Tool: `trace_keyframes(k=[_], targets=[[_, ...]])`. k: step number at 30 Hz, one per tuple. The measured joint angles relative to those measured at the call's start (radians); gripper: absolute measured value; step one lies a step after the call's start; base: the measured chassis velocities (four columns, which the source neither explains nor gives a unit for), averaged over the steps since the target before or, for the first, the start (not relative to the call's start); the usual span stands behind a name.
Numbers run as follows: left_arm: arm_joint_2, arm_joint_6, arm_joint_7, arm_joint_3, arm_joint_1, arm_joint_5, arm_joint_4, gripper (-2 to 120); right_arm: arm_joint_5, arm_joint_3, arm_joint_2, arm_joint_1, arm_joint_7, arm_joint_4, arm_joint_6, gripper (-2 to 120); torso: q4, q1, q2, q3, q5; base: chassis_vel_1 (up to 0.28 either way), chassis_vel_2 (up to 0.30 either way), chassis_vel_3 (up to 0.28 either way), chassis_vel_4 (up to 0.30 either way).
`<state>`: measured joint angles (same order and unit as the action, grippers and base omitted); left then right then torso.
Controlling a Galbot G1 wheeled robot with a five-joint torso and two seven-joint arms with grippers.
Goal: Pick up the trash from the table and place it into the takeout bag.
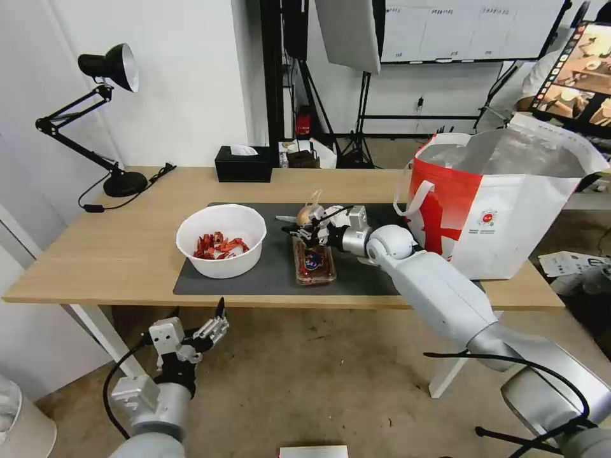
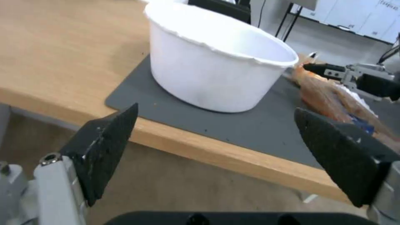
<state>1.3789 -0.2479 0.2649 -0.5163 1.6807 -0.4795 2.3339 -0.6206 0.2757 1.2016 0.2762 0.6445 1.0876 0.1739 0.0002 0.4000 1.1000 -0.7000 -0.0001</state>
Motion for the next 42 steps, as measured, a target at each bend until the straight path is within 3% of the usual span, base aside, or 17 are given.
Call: trace_keyframes(k=[9, 11, 12, 14, 15, 17, 18, 21, 22, 25, 33, 42], targets=[[-0.108, -0.092, 0.054, 0.024, -0.119, -0.219, -0.014, 100, -0.005, -0.005, -0.031, 0.017, 0.009, 0.012, 0.003, 0, -0.0003, 0.000, 0.000, 0.000, 0.0000, 0.000, 0.000, 0.000, 0.000], [-0.151, -0.104, 0.089, 0.051, -0.163, -0.341, -0.020, 100, -0.010, -0.010, -0.039, 0.022, 0.010, 0.017, 0.003, 0, -0.0003, 0.000, 0.000, 0.000, 0.0000, 0.000, 0.000, 0.000, 0.000], [-0.151, -0.104, 0.089, 0.051, -0.163, -0.341, -0.020, 100, -0.010, -0.010, -0.039, 0.022, 0.010, 0.017, 0.003, 0, -0.0003, 0.000, 0.000, 0.000, 0.0000, 0.000, 0.000, 0.000, 0.000], [-0.198, -0.106, 0.119, 0.072, -0.207, -0.509, -0.026, 100, -0.020, -0.016, -0.044, 0.025, 0.009, 0.020, 0.003, 0, -0.0003, 0.000, 0.000, 0.000, 0.0001, 0.000, 0.000, 0.000, 0.000], [-0.198, -0.106, 0.119, 0.072, -0.207, -0.509, -0.026, 100, -0.020, -0.016, -0.044, 0.025, 0.009, 0.020, 0.003, 0, -0.0003, 0.000, 0.000, 0.000, 0.0001, 0.000, 0.000, 0.000, 0.000], [-0.253, -0.090, 0.131, 0.094, -0.273, -0.693, -0.051, 100, -0.026, -0.020, -0.046, 0.029, 0.010, 0.022, 0.003, 0, -0.0002, 0.000, 0.000, 0.000, 0.0000, 0.000, 0.000, 0.000, 0.000], [-0.253, -0.090, 0.131, 0.094, -0.273, -0.693, -0.051, 100, -0.026, -0.020, -0.046, 0.029, 0.010, 0.022, 0.003, 0, -0.0002, 0.000, 0.000, 0.000, 0.0000, 0.000, 0.000, 0.000, 0.000], [-0.305, -0.063, 0.133, 0.117, -0.398, -0.965, -0.124, 100, -0.028, -0.022, -0.045, 0.034, 0.010, 0.022, 0.004, 0, -0.0002, 0.000, 0.000, 0.000, 0.0001, 0.000, 0.000, 0.000, 0.000], [-0.305, -0.063, 0.133, 0.117, -0.398, -0.965, -0.124, 100, -0.028, -0.022, -0.045, 0.034, 0.010, 0.022, 0.004, 0, -0.0002, 0.000, 0.000, 0.000, 0.0001, 0.000, 0.000, 0.000, 0.000], [-0.305, -0.062, 0.134, 0.162, -0.504, -1.089, -0.217, 100, -0.029, -0.022, -0.047, 0.034, 0.010, 0.022, 0.004, 0, -0.0002, 0.000, 0.000, 0.000, 0.0002, 0.000, 0.000, 0.000, 0.000], [-0.252, -0.072, 0.154, 0.277, -0.615, -1.076, -0.332, 100, -0.035, -0.019, -0.064, 0.029, 0.013, 0.035, 0.007, 0, -0.0003, 0.000, 0.000, 0.000, 0.0002, 0.000, 0.000, 0.000, 0.000], [-0.215, -0.090, 0.172, 0.334, -0.663, -1.005, -0.386, 100, -0.039, -0.020, -0.078, 0.041, 0.013, 0.053, 0.008, 0, -0.0001, 0.000, 0.000, 0.000, 0.0003, 0.000, 0.000, 0.000, 0.000]])
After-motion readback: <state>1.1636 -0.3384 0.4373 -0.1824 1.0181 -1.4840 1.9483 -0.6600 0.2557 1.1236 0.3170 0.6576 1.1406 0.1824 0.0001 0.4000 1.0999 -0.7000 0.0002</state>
